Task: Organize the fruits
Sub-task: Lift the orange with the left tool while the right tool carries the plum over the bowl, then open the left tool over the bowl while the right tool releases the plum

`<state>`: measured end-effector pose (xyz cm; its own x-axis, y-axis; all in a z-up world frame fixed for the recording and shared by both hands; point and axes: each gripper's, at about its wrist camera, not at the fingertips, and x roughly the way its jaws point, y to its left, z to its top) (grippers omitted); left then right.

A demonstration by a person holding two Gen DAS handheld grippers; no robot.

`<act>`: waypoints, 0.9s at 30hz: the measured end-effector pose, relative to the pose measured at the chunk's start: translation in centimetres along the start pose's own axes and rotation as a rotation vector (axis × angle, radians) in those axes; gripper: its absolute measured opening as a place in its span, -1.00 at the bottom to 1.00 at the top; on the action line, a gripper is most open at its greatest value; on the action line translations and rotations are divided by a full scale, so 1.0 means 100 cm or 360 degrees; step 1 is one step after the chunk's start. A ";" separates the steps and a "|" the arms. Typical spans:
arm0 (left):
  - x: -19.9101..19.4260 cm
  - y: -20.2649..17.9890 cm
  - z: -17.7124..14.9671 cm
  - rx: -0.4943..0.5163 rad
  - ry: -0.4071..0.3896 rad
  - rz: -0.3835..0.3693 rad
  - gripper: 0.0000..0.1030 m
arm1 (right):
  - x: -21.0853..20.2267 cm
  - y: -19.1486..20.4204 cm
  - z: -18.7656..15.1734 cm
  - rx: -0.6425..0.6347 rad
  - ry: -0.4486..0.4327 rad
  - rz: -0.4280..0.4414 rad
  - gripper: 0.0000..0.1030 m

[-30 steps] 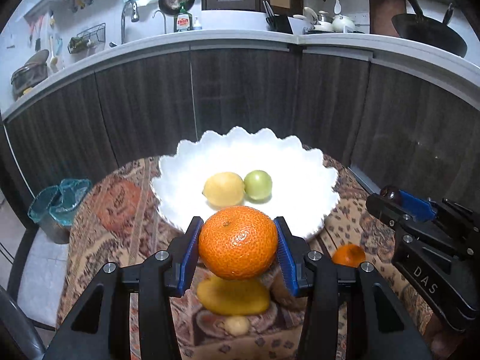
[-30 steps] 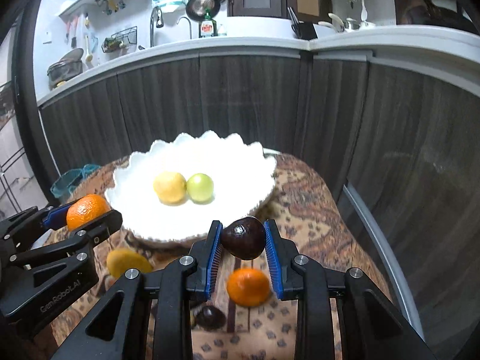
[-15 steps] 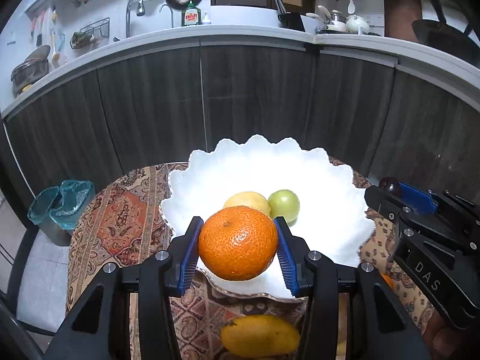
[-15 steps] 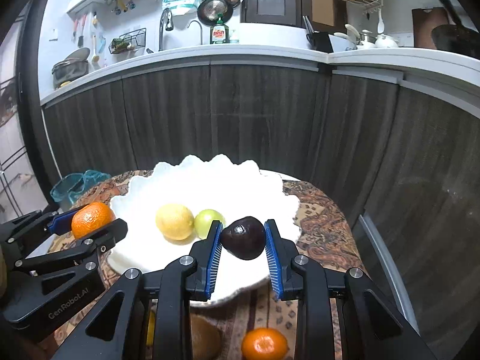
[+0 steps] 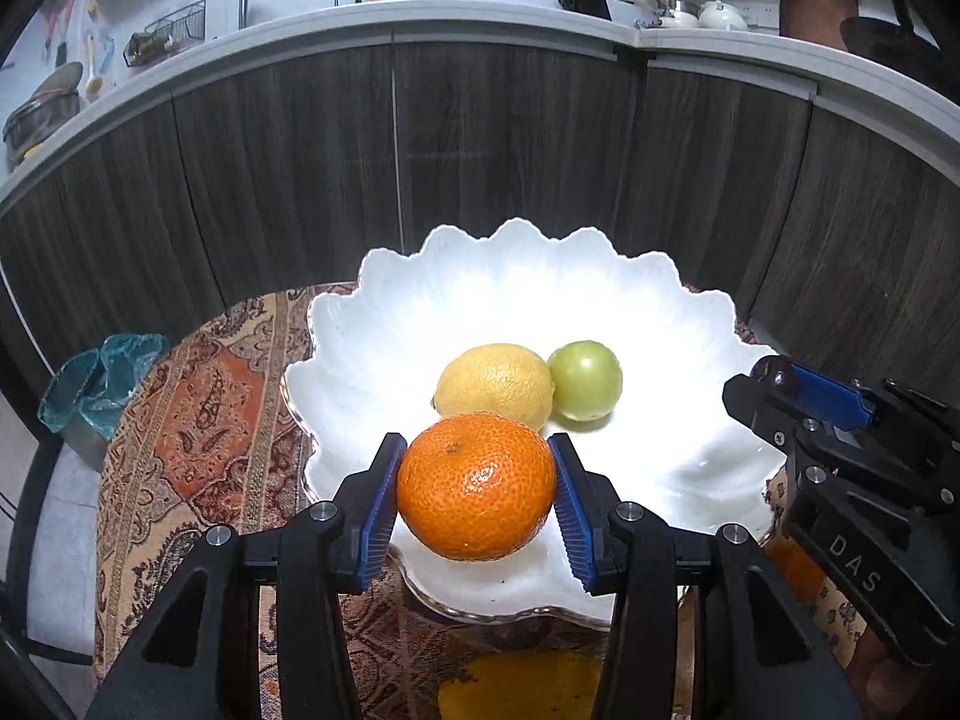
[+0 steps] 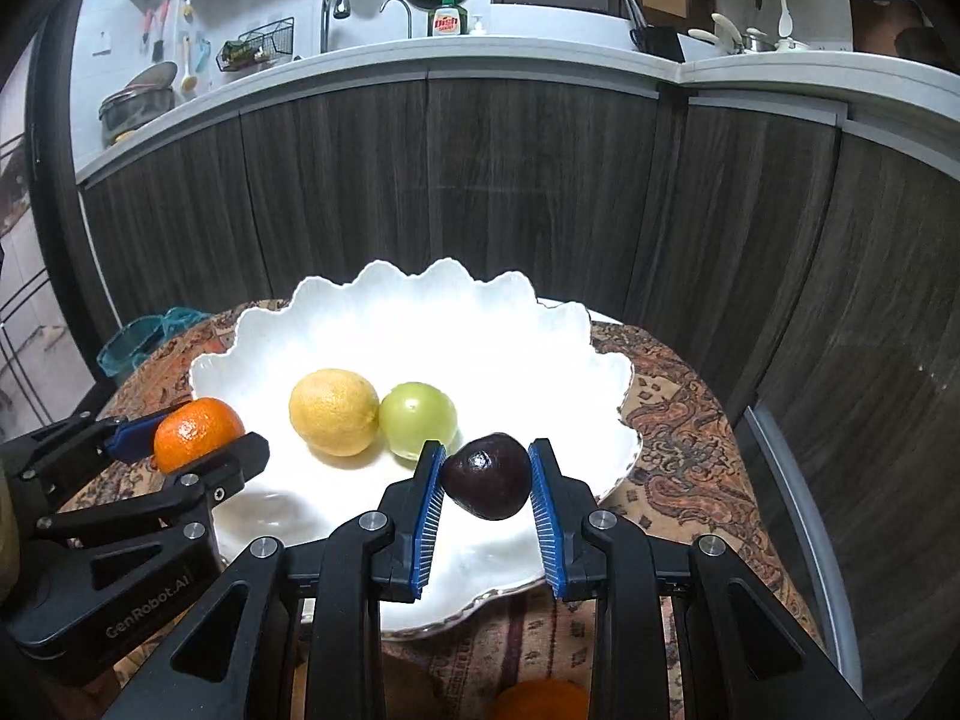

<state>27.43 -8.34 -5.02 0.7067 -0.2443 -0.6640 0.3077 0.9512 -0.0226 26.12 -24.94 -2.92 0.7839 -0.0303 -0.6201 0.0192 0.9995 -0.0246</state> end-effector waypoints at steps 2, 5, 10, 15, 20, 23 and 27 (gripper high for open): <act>-0.002 -0.001 0.000 0.0009 -0.0008 0.0007 -0.09 | 0.002 0.000 -0.001 0.0001 0.0015 0.0007 -0.43; -0.005 0.000 0.001 0.0012 -0.0026 0.0029 -0.03 | 0.000 0.001 0.000 0.0004 0.0007 -0.0003 -0.42; -0.014 0.004 0.002 -0.0001 -0.0075 0.0076 0.37 | -0.006 -0.003 0.002 0.0035 -0.0032 -0.0045 0.27; -0.020 0.006 0.001 -0.0008 -0.0100 0.0140 0.72 | -0.018 -0.009 0.002 0.0062 -0.0109 -0.0117 0.55; -0.031 0.006 0.001 -0.0004 -0.0119 0.0164 0.85 | -0.025 -0.011 0.001 0.0069 -0.0124 -0.0155 0.71; -0.039 0.004 0.001 -0.0007 -0.0119 0.0163 0.86 | -0.032 -0.014 0.003 0.0085 -0.0126 -0.0159 0.71; -0.052 0.001 0.001 -0.0025 -0.0125 0.0157 0.91 | -0.050 -0.014 0.004 0.0080 -0.0163 -0.0185 0.71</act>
<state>23.89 -6.97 -1.53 0.7810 -0.1630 -0.6029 0.2247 0.9740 0.0276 22.40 -26.21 0.49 0.8336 -0.1475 -0.5322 0.1425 0.9885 -0.0508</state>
